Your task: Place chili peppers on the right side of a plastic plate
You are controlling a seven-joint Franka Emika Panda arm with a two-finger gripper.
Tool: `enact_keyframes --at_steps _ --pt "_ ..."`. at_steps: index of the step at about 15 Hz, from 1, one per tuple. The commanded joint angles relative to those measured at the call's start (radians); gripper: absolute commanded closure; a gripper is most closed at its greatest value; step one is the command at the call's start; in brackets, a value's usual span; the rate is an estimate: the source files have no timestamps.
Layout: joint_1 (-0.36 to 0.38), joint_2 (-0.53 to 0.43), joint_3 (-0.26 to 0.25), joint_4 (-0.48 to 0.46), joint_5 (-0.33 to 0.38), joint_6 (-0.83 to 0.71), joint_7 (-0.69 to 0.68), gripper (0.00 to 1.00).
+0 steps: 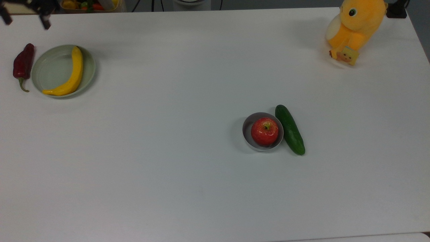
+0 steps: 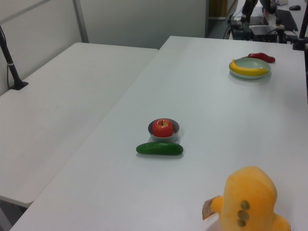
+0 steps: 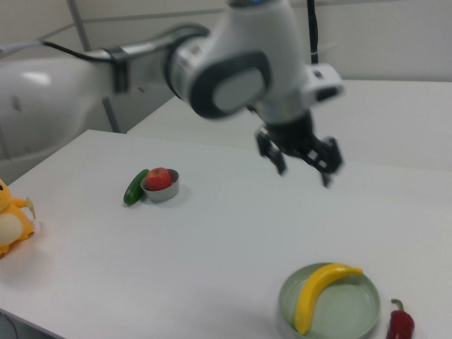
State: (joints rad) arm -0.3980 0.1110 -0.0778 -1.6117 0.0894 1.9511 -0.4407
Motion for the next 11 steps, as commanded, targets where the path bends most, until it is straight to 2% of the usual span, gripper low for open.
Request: enact_keyframes --at_steps 1,2,3,4,7,11 --pt "0.120 -0.115 -0.016 -0.016 0.016 -0.139 0.240 0.00" --pt "0.155 -0.144 -0.020 -0.005 0.016 -0.176 0.320 0.00" --pt "0.233 -0.163 -0.033 0.013 0.015 -0.243 0.423 0.00" --pt "0.269 -0.178 -0.039 0.030 0.013 -0.289 0.468 0.00" --pt "0.390 -0.198 -0.040 0.056 0.004 -0.401 0.540 0.00" --pt "0.516 -0.205 -0.043 0.041 0.003 -0.419 0.560 0.00"
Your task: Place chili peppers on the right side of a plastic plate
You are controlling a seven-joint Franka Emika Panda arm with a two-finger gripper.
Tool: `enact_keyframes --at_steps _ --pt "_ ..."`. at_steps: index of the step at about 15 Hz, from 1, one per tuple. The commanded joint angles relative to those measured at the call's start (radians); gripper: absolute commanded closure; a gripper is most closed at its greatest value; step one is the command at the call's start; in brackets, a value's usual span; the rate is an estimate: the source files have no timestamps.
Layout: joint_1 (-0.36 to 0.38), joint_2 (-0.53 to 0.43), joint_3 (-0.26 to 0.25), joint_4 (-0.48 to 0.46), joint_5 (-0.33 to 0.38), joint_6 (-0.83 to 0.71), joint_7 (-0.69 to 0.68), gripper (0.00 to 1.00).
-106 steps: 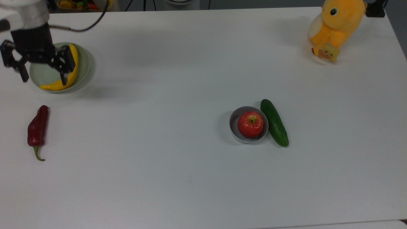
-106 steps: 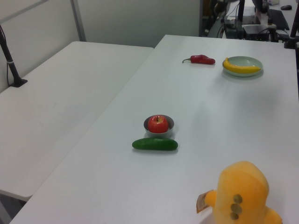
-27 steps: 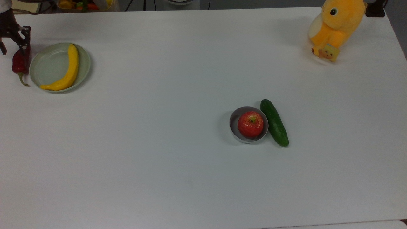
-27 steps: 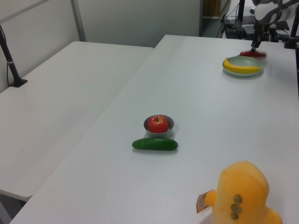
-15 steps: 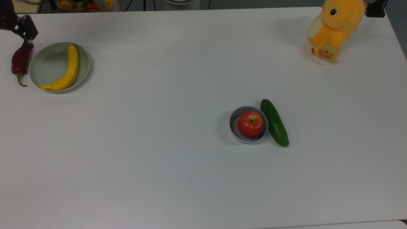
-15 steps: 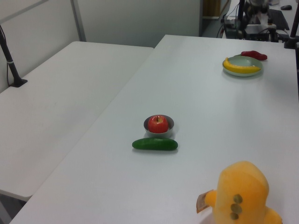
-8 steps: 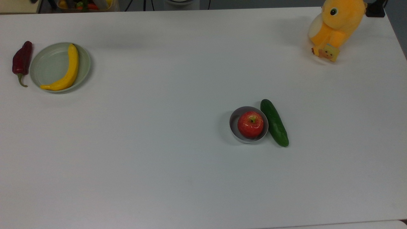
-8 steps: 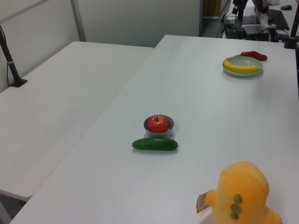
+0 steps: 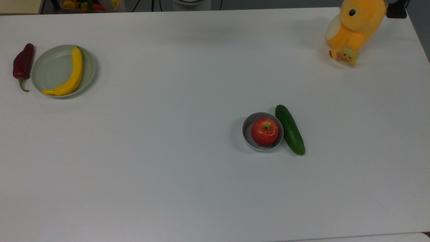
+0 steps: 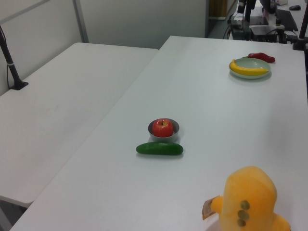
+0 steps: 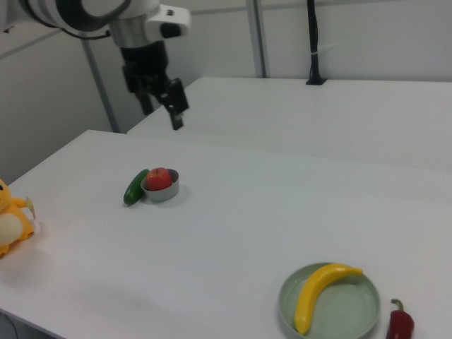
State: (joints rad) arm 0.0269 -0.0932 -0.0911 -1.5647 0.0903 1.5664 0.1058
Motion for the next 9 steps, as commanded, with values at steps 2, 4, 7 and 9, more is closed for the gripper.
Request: enact_keyframes --at_steps 2,4,7,9 --pt "0.134 -0.003 -0.030 -0.023 0.000 -0.034 0.003 0.00" --pt "0.154 0.001 -0.029 -0.047 0.002 -0.014 -0.017 0.00" --pt "0.162 0.013 -0.024 -0.086 0.000 0.079 -0.164 0.00" --pt "0.151 0.041 -0.024 -0.086 0.000 0.132 -0.250 0.00"
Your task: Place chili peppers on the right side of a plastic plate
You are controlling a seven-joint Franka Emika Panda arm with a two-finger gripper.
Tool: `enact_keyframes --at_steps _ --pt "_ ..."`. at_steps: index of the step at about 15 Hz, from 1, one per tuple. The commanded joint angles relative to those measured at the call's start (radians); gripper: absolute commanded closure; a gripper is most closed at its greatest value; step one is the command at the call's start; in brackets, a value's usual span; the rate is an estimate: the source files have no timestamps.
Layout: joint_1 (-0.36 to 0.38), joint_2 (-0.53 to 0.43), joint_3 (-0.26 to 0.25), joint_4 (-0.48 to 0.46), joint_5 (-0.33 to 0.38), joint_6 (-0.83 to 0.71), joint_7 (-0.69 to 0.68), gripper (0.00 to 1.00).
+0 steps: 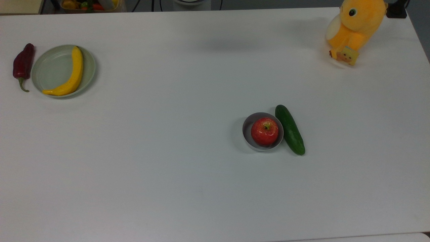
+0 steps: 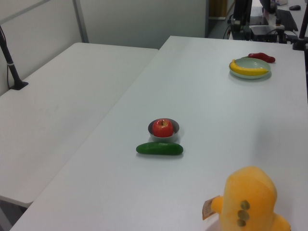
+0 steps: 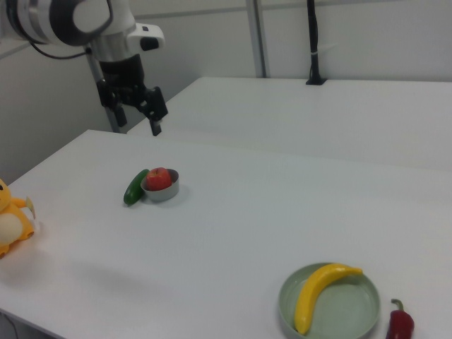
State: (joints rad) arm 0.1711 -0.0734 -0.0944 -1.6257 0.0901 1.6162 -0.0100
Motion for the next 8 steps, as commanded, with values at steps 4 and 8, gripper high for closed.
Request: enact_keyframes --at_steps 4,8 --pt "-0.012 0.044 -0.021 -0.022 0.013 0.123 -0.136 0.00" --pt "-0.015 0.046 -0.018 -0.019 0.010 0.120 -0.134 0.00"
